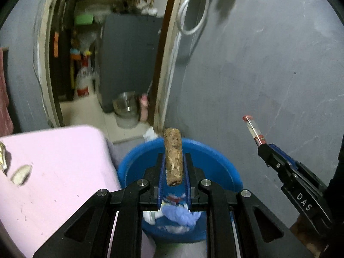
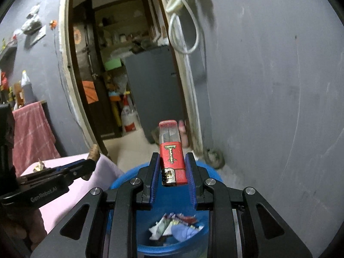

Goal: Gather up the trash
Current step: 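Open both grippers to drop the lighter and brown scrap into the basin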

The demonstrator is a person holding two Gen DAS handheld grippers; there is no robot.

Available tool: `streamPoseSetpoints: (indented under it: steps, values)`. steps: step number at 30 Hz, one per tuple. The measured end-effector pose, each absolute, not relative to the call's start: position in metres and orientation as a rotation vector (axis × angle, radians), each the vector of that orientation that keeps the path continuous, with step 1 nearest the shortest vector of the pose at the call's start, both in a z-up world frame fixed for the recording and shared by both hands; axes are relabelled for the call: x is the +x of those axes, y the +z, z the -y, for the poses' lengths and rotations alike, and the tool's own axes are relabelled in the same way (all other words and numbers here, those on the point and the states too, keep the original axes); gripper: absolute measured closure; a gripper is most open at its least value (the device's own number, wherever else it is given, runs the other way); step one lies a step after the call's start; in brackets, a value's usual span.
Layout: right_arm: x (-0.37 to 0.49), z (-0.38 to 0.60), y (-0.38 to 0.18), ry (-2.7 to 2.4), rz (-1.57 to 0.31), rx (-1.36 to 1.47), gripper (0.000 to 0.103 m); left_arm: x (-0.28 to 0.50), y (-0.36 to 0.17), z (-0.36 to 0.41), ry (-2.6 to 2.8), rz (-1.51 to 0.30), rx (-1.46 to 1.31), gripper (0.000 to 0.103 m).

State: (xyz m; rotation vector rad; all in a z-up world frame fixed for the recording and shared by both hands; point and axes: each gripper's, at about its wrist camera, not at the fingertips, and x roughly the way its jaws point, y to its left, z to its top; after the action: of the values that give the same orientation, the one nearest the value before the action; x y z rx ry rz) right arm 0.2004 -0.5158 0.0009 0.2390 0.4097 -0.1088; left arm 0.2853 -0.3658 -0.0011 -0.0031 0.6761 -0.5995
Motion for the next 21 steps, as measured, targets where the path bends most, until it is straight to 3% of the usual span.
streamPoseSetpoints:
  steps: [11,14,18,21]
  values:
    - [0.216,0.518,-0.020,-0.078,-0.532,0.277,0.080,0.306,-0.032,0.371,-0.588,-0.877,-0.026,0.089]
    - [0.219,0.518,-0.023,-0.072,-0.553,0.277,0.080,0.308,-0.035,0.368,-0.584,-0.897,-0.037,0.082]
    - [0.217,0.517,-0.020,-0.074,-0.541,0.279,0.069,0.306,-0.032,0.360,-0.573,-0.886,-0.061,0.077]
    - [0.217,0.516,-0.012,-0.076,-0.514,0.278,0.067,0.305,-0.022,0.347,-0.560,-0.847,-0.076,0.068]
